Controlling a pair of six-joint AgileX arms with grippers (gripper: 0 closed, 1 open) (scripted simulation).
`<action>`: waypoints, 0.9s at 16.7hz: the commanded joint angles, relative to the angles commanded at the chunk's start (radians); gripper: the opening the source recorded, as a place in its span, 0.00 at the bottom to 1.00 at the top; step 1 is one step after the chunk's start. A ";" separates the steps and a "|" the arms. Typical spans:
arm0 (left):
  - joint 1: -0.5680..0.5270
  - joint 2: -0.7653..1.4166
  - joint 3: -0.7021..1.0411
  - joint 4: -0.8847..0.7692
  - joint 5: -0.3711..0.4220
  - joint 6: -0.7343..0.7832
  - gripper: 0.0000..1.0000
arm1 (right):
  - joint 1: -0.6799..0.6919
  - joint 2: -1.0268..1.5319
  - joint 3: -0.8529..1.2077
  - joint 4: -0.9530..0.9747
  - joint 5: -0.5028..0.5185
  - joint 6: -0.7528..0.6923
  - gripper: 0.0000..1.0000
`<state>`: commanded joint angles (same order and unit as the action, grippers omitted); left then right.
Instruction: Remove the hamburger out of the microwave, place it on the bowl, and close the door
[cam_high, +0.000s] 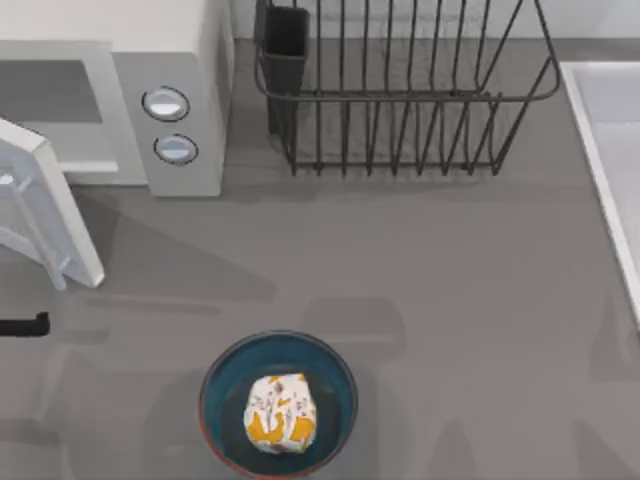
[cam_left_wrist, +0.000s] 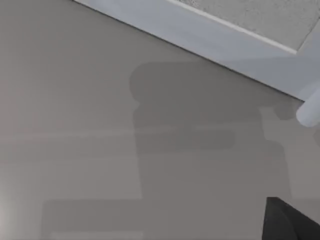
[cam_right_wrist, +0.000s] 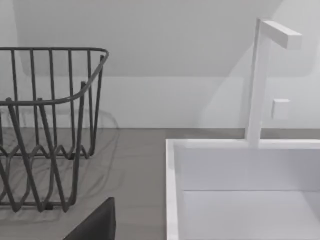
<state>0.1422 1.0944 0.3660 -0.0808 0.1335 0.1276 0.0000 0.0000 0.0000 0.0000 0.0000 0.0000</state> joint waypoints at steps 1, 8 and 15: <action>-0.033 -0.017 -0.010 0.002 -0.026 -0.030 0.00 | 0.000 0.000 0.000 0.000 0.000 0.000 1.00; -0.067 -0.031 -0.017 0.005 -0.056 -0.065 0.00 | 0.000 0.000 0.000 0.000 0.000 0.000 1.00; -0.088 0.270 0.156 0.120 -0.068 -0.076 0.00 | 0.000 0.000 0.000 0.000 0.000 0.000 1.00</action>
<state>0.0543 1.3645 0.5225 0.0396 0.0656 0.0513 0.0000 0.0000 0.0000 0.0000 0.0000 0.0000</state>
